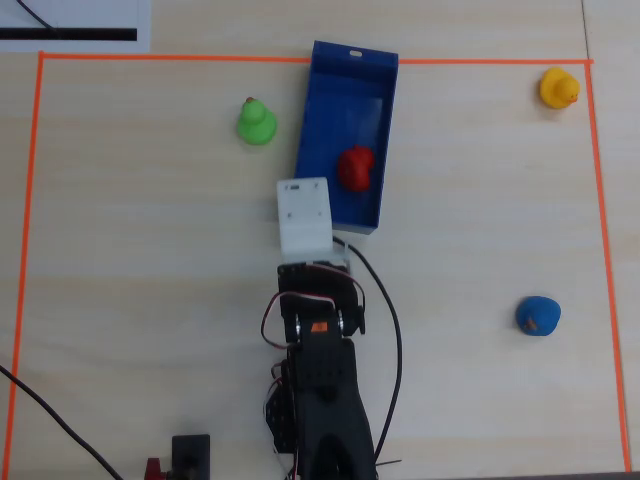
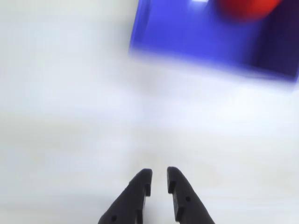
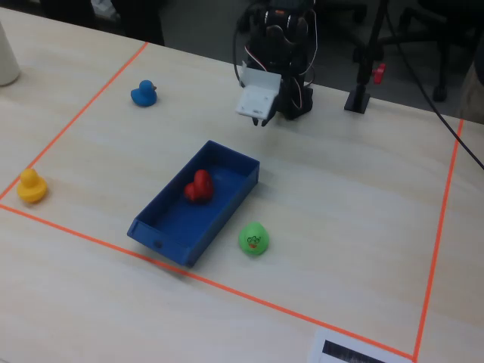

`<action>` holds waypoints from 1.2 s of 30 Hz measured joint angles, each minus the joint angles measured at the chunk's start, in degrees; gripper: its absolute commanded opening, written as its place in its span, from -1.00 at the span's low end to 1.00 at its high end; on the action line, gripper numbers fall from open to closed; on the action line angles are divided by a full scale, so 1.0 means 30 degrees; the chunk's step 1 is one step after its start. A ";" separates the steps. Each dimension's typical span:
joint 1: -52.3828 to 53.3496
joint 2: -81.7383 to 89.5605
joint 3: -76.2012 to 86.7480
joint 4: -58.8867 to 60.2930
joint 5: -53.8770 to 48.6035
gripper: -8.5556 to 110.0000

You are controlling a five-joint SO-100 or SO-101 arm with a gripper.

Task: Grasp red duck and put it into box.

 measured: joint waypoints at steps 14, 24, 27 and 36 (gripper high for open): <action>-0.0293 0.7793 0.8730 -0.0381 -0.1553 -0.85; 0.0176 0.7793 0.8936 -0.0410 -0.0996 -0.74; 0.0176 0.7793 0.8936 -0.0410 -0.0996 -0.74; 0.0176 0.7793 0.8936 -0.0410 -0.0996 -0.74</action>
